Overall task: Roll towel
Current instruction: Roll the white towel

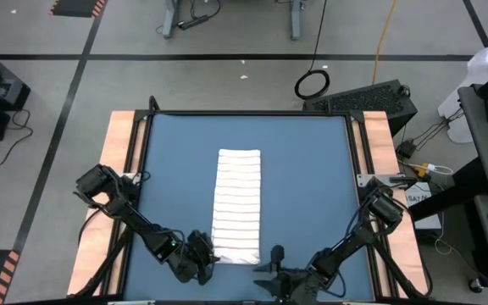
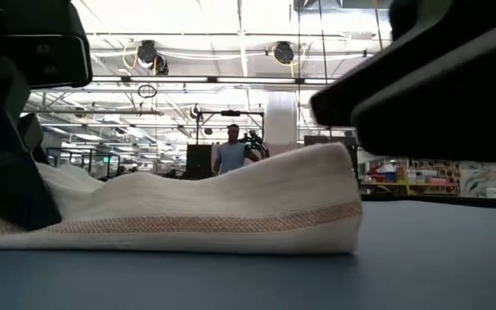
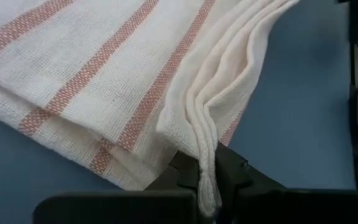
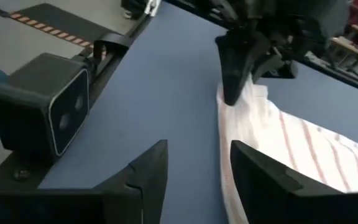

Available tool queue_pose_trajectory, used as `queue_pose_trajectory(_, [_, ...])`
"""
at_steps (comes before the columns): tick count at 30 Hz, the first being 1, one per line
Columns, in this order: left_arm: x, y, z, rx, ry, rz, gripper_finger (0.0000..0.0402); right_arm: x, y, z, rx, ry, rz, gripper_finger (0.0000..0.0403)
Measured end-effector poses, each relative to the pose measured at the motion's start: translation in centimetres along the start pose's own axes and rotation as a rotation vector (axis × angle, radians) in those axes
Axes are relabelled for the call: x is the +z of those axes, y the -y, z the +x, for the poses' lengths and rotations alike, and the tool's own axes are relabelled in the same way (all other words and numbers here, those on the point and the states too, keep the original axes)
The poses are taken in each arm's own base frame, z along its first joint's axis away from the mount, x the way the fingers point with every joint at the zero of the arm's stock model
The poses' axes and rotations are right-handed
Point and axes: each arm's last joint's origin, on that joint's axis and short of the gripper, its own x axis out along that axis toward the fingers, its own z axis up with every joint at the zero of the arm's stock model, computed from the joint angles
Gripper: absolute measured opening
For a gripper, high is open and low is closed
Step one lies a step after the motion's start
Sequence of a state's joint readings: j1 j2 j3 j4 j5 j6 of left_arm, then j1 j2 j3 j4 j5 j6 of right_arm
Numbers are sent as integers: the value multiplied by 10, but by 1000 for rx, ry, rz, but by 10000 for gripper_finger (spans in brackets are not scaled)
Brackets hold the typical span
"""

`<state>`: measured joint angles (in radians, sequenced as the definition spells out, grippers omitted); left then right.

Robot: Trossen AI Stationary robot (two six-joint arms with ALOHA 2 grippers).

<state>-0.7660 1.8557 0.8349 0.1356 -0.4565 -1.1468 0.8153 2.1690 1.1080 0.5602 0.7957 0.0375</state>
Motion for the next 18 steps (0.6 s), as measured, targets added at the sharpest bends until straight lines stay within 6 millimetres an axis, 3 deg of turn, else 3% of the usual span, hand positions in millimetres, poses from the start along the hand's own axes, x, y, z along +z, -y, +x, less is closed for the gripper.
queue_pose_trajectory(7, [3, 0, 2, -22, -27, -16, 14, -12, 12, 18, -64, -39, -1, 184])
queue_pose_trajectory(18, [3, 0, 2, -26, -37, -7, 25, -26, 26, 29, -88, -146, 214, 189])
